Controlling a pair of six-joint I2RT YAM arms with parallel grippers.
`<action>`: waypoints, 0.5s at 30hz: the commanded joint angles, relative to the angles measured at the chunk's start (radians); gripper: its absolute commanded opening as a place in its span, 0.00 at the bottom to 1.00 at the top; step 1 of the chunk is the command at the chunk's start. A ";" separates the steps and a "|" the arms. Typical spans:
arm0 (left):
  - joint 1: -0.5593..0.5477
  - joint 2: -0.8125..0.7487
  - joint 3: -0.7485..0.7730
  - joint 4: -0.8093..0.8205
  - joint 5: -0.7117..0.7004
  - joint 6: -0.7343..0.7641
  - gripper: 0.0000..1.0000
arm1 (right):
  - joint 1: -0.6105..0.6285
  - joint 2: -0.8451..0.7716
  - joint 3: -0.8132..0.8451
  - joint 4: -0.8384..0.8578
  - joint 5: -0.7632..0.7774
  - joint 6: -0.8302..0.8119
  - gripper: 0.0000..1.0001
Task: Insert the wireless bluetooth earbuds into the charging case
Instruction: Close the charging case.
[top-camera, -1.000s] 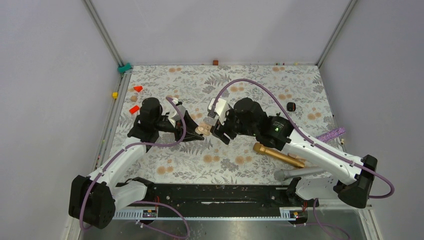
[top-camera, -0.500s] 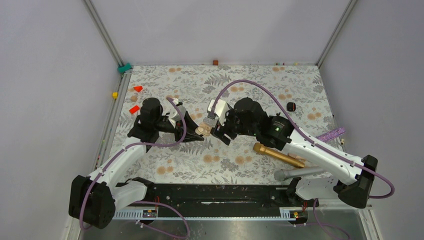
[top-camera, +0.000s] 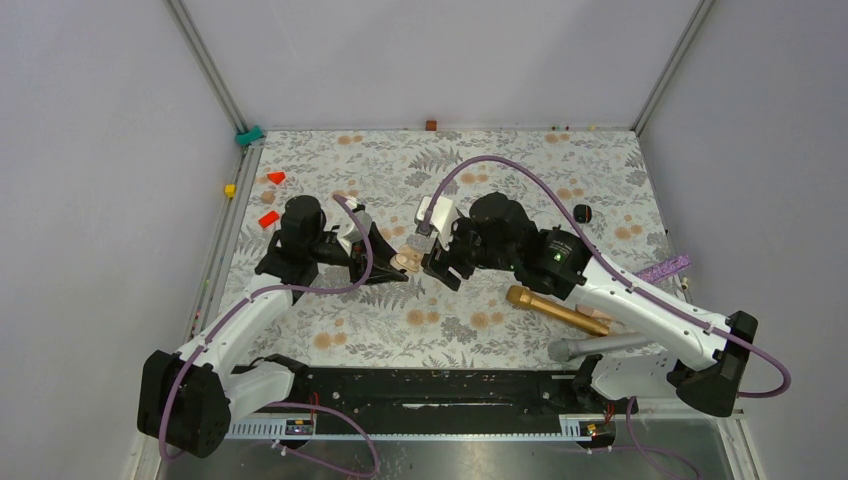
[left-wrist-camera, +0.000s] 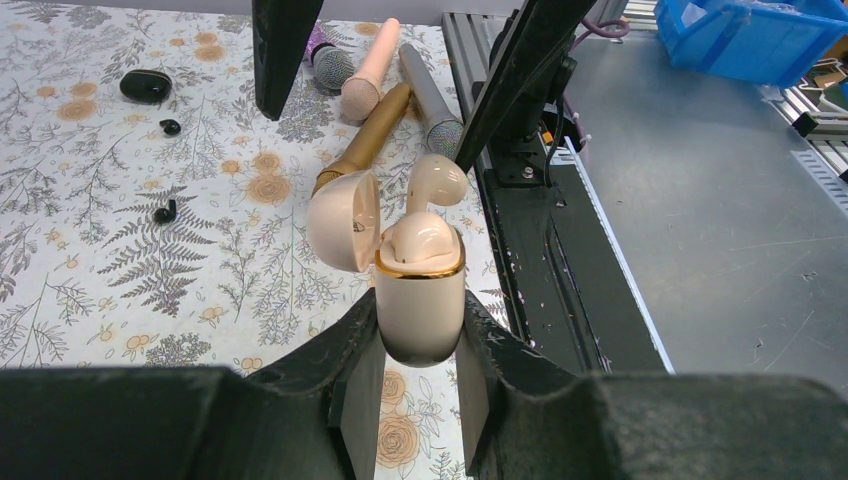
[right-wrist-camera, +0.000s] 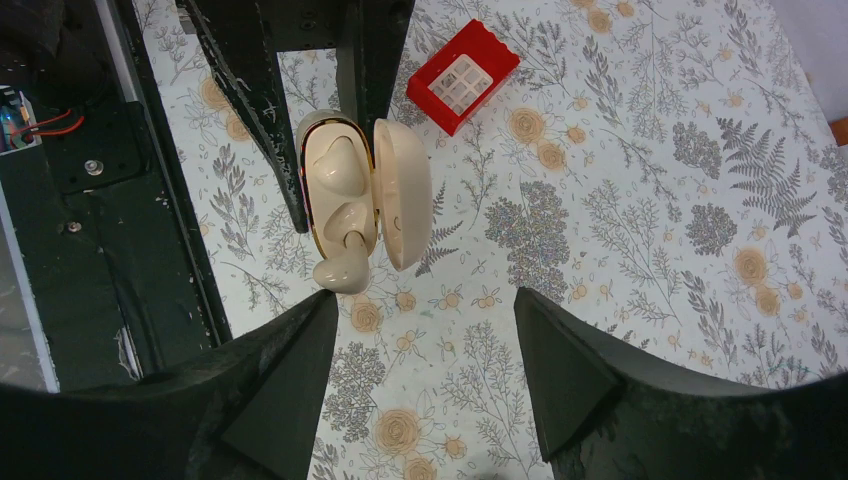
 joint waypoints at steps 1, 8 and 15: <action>-0.005 -0.001 0.002 0.025 0.033 0.022 0.00 | -0.005 -0.016 0.057 -0.001 -0.025 0.034 0.72; -0.006 -0.005 0.006 0.022 0.046 0.022 0.00 | -0.005 -0.001 0.063 -0.016 -0.035 0.023 0.66; -0.006 -0.010 0.002 0.021 0.053 0.028 0.00 | -0.004 0.015 0.083 -0.027 -0.038 0.046 0.62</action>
